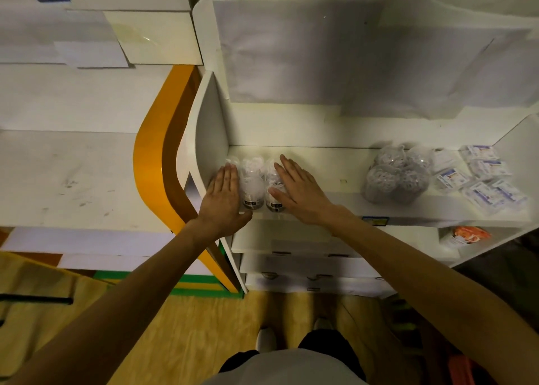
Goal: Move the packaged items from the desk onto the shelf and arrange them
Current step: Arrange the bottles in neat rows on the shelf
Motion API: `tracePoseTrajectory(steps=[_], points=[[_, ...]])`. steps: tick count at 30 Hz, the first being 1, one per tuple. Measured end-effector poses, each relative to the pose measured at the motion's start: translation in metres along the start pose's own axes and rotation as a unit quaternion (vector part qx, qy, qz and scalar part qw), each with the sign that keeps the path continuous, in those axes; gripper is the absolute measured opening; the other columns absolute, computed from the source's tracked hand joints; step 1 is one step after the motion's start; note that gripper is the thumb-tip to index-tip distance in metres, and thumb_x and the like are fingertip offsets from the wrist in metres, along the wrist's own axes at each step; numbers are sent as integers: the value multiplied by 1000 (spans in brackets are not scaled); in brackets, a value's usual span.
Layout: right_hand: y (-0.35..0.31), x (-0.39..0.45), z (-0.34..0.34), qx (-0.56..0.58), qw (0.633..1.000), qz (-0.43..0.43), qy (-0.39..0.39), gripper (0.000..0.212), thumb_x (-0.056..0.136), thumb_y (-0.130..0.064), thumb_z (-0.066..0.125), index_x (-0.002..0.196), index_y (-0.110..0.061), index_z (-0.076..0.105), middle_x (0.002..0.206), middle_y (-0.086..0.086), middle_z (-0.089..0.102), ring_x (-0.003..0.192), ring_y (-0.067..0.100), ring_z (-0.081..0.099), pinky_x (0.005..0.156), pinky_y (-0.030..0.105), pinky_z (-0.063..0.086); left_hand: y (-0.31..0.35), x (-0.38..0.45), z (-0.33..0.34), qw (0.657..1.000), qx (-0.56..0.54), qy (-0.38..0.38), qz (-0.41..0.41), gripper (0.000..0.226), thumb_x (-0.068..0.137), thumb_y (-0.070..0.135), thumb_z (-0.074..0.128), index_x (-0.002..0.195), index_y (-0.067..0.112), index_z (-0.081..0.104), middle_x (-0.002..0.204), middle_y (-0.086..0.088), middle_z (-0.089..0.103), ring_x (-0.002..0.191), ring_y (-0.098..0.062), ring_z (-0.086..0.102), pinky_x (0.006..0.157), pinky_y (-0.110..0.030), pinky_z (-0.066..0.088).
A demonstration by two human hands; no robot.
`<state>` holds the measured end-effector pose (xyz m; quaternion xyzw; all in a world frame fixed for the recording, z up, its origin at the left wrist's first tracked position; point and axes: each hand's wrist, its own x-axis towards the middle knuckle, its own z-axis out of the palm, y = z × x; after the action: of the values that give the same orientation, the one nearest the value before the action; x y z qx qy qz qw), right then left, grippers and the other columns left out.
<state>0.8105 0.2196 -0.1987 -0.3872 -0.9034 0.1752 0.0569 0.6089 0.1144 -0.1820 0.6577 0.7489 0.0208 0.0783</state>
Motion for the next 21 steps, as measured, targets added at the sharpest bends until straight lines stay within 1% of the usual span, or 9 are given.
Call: tracePoseTrajectory(steps=[5, 8, 9, 11, 13, 15, 17, 19, 21], points=[[0, -2, 1, 0, 1000, 6, 2, 74, 102, -63, 20, 161, -22, 1, 168, -2, -11, 155, 17, -8, 125, 49, 7, 1, 0, -1, 998, -58, 12, 5, 111, 91, 62, 55, 155, 6, -16, 165, -14, -16, 152, -27, -15, 123, -36, -6], [-2, -2, 1, 11, 1000, 6, 8, 75, 101, -64, 20, 161, -22, 0, 168, -2, -12, 155, 16, -9, 125, 49, 7, 4, -1, -9, 992, -119, 39, 0, 115, 87, 65, 59, 157, 8, -12, 166, -11, -13, 153, -25, -12, 124, -37, -1], [-3, -4, 0, 22, 1000, 4, 18, 75, 102, -63, 22, 161, -22, 0, 168, -2, -12, 155, 16, -9, 125, 48, 7, 5, -2, -13, 988, -148, 53, 1, 115, 86, 61, 63, 157, 7, -10, 166, -11, -11, 153, -25, -10, 125, -39, 2], [-3, -7, -4, 52, 997, 1, 50, 74, 103, -61, 25, 161, -21, 3, 169, -2, -9, 154, 14, -6, 126, 44, 7, 6, -5, -20, 973, -213, 86, 2, 113, 86, 47, 72, 157, 7, -7, 167, -10, -4, 154, -25, -3, 125, -43, 11], [-1, -12, -8, 77, 993, 2, 92, 72, 103, -60, 28, 161, -20, 9, 169, -2, -4, 154, 12, -2, 125, 39, 7, 5, -8, -25, 961, -253, 112, -2, 109, 86, 35, 75, 158, 11, -3, 167, -8, 2, 153, -25, 3, 124, -45, 17], [6, -19, -12, 78, 988, 9, 135, 71, 103, -61, 29, 160, -19, 16, 169, -1, 2, 154, 13, 2, 124, 37, 8, 6, -10, -28, 956, -264, 128, 11, 104, 86, 32, 74, 159, 15, 2, 167, -5, 8, 153, -25, 10, 122, -47, 22], [17, -26, -16, 54, 985, 14, 161, 70, 103, -60, 31, 158, -18, 22, 168, 0, 8, 154, 16, 6, 125, 38, 11, 12, -8, -28, 956, -259, 134, 38, 96, 88, 34, 69, 159, 17, 7, 167, -5, 11, 152, -25, 14, 121, -49, 25], [32, -33, -22, 20, 985, 30, 167, 68, 103, -58, 32, 157, -18, 23, 168, 1, 11, 154, 18, 7, 125, 40, 11, 27, 0, -26, 961, -239, 123, 69, 90, 90, 36, 65, 159, 17, 11, 167, -4, 9, 152, -23, 14, 121, -46, 24], [49, -37, -34, -12, 981, 57, 182, 68, 103, -58, 32, 157, -18, 24, 167, 4, 15, 154, 21, 9, 125, 42, 12, 50, 14, -24, 967, -212, 106, 94, 89, 90, 38, 64, 159, 17, 12, 167, -2, 4, 152, -23, 14, 121, -43, 24]])
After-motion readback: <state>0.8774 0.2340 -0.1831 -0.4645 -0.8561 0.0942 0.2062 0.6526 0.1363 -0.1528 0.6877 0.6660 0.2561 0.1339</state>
